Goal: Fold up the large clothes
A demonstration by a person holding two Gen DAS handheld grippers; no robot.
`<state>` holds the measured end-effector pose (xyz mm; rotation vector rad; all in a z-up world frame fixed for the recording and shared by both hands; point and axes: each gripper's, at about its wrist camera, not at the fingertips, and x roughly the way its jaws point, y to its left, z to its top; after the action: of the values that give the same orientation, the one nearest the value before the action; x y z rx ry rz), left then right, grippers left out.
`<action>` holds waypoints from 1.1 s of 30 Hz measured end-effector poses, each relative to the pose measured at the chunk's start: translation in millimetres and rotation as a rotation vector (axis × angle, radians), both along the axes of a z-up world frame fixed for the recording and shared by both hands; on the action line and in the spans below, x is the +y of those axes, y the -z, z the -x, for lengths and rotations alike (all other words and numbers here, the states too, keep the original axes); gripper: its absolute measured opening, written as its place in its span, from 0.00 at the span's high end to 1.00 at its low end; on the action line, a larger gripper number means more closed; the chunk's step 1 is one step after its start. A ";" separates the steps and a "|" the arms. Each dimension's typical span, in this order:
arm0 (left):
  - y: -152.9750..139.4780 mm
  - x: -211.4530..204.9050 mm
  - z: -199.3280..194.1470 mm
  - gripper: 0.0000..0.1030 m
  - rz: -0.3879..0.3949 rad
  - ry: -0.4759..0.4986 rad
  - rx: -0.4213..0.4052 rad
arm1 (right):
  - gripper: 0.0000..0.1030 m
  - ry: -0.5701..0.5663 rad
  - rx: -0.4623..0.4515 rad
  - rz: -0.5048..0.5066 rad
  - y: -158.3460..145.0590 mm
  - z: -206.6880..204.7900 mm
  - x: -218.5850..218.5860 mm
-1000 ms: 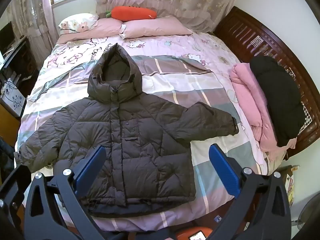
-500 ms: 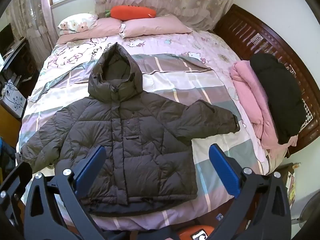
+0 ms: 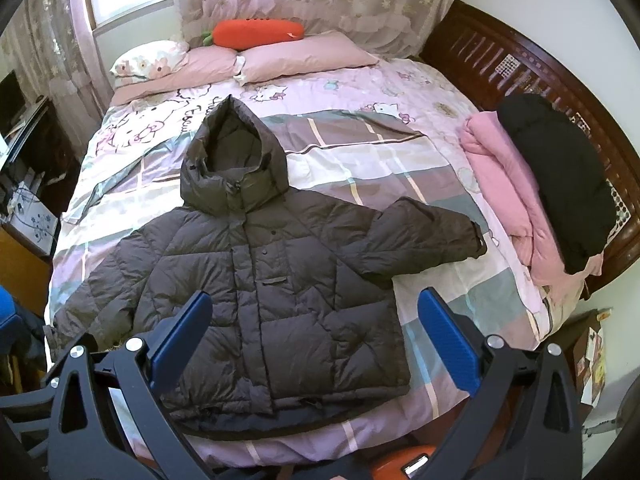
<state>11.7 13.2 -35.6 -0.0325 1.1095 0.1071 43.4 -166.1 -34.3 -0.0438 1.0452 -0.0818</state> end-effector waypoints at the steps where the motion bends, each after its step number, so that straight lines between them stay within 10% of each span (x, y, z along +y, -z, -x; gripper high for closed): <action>1: 0.3 -1.5 -0.9 0.02 0.001 0.004 0.002 | 0.01 0.004 0.000 0.007 0.7 0.0 -0.7; 33: -15.1 0.9 0.5 0.02 0.038 -0.001 -0.031 | 0.01 -0.020 0.035 0.012 11.4 0.9 -0.5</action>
<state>11.1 14.1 -20.6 -0.0681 1.0804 0.0862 42.5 -166.6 -45.7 -0.0665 1.0791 -0.0698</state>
